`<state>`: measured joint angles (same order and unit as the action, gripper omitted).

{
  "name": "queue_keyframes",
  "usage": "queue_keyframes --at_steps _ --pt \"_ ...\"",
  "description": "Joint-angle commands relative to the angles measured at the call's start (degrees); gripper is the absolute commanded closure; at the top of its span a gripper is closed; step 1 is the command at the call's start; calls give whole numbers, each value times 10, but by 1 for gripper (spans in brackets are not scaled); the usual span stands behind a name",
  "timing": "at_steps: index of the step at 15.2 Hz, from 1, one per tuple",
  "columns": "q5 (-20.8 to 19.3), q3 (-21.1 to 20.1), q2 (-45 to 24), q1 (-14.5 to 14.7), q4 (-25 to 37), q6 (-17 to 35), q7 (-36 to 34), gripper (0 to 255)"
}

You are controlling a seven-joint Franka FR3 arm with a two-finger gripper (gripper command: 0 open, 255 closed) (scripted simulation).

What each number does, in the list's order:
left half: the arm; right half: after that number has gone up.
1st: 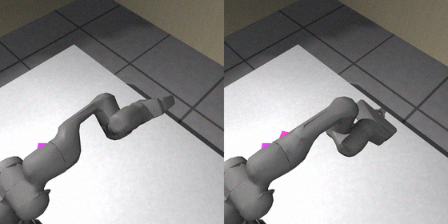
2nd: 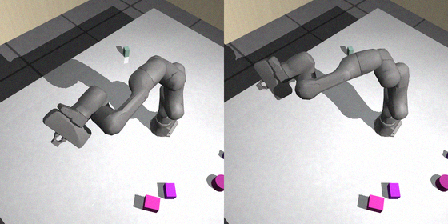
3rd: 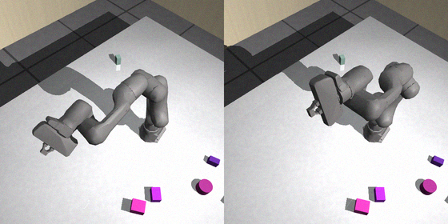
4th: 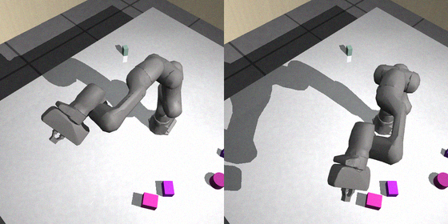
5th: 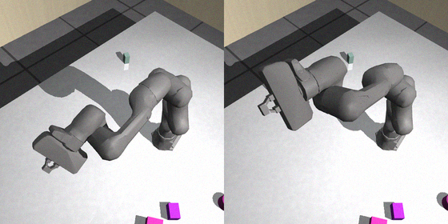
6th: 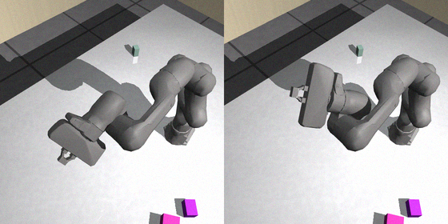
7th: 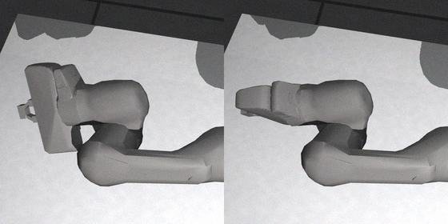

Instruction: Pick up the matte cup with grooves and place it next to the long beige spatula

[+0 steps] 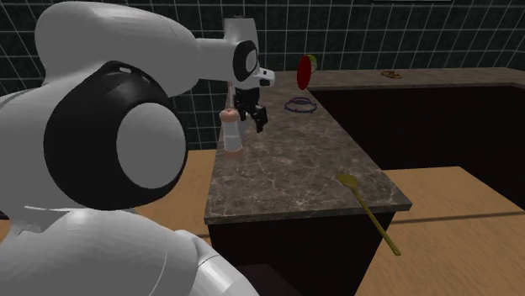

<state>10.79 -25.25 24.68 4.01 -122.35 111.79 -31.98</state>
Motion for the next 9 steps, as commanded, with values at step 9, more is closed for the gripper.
queue_keyframes --at_steps 9 --pt "-74 -105 -187 -4 144 62 -152 0"
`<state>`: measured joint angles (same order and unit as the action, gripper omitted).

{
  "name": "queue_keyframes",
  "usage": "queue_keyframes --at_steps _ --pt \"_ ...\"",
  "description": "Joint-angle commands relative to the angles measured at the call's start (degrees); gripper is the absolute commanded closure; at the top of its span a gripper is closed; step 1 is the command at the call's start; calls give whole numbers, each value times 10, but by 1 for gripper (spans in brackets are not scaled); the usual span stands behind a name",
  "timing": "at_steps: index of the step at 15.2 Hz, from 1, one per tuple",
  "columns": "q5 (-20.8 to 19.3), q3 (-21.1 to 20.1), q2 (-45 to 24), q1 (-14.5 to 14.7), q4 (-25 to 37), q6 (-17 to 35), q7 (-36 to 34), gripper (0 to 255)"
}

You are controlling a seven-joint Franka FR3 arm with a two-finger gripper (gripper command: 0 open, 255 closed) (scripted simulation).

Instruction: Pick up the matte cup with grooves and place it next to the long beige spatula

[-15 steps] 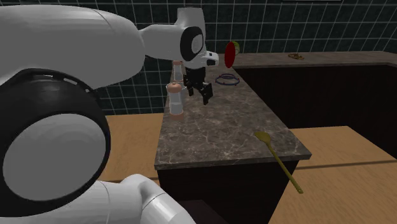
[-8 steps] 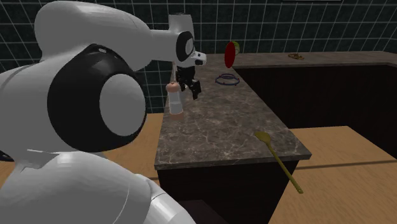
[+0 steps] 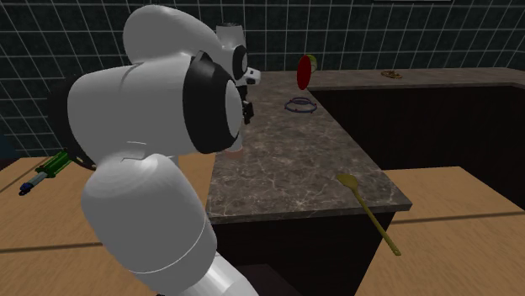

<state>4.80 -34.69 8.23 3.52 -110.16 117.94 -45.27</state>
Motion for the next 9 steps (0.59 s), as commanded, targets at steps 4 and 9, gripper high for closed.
queue_keyframes --at_steps 4,9 --pt "-24 -14 -36 3 5 29 -26 0" --pt "-34 -17 -50 3 -8 54 -33 0"
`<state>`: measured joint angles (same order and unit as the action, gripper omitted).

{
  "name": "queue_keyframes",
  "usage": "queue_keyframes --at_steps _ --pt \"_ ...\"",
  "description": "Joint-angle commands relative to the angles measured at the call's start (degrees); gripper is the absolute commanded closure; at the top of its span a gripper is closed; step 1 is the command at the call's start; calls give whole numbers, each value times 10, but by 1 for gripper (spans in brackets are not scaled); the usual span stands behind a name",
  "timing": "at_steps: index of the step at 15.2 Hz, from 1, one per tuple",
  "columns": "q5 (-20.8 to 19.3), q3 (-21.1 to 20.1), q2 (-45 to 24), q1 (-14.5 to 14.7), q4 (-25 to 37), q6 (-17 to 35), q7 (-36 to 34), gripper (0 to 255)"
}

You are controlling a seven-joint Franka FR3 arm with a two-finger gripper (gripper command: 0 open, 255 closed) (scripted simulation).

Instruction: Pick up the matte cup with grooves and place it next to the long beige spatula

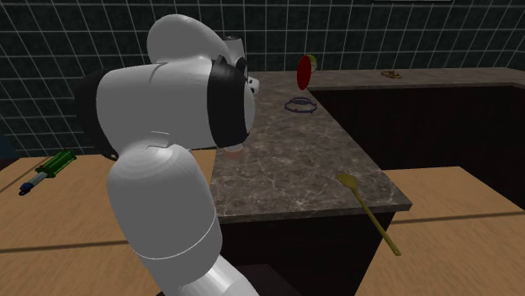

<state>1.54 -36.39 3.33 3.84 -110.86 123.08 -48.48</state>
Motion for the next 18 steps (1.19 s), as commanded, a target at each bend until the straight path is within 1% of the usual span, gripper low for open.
queue_keyframes --at_steps 1,6,7,16,18 --pt "-1 0 -1 0 -1 3 -1 0" --pt "-1 0 -1 0 -1 3 -1 0" --pt "-1 0 -1 0 -1 3 -1 255" --pt "-1 0 -1 0 -1 3 -1 255" --pt "0 0 1 0 12 -12 0 255"
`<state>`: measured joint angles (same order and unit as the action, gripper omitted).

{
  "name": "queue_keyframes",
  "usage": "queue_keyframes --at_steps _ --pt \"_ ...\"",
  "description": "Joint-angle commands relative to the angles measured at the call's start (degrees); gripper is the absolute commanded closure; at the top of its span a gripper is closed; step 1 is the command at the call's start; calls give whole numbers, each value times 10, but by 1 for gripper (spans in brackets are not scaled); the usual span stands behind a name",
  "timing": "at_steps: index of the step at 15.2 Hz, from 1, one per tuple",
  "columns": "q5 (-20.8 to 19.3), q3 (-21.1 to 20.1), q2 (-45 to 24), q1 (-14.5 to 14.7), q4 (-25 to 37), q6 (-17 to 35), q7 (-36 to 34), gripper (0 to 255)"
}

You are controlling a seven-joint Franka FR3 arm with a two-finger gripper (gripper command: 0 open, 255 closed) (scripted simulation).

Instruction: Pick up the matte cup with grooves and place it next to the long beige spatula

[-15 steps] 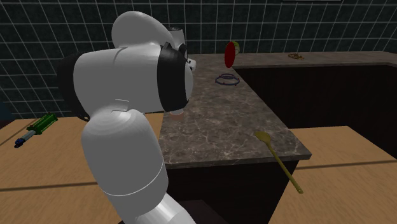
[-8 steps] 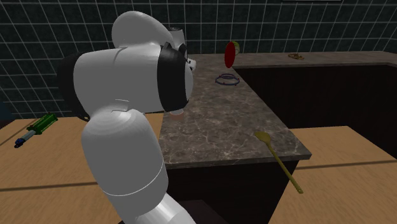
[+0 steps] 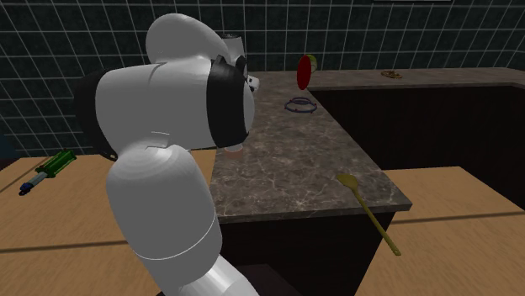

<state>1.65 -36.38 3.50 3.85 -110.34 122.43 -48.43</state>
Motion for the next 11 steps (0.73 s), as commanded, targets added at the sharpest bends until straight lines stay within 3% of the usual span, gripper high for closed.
queue_keyframes --at_steps 1,11 --pt "0 0 0 0 14 -14 0 255" --pt "0 2 0 -1 91 -91 1 255"
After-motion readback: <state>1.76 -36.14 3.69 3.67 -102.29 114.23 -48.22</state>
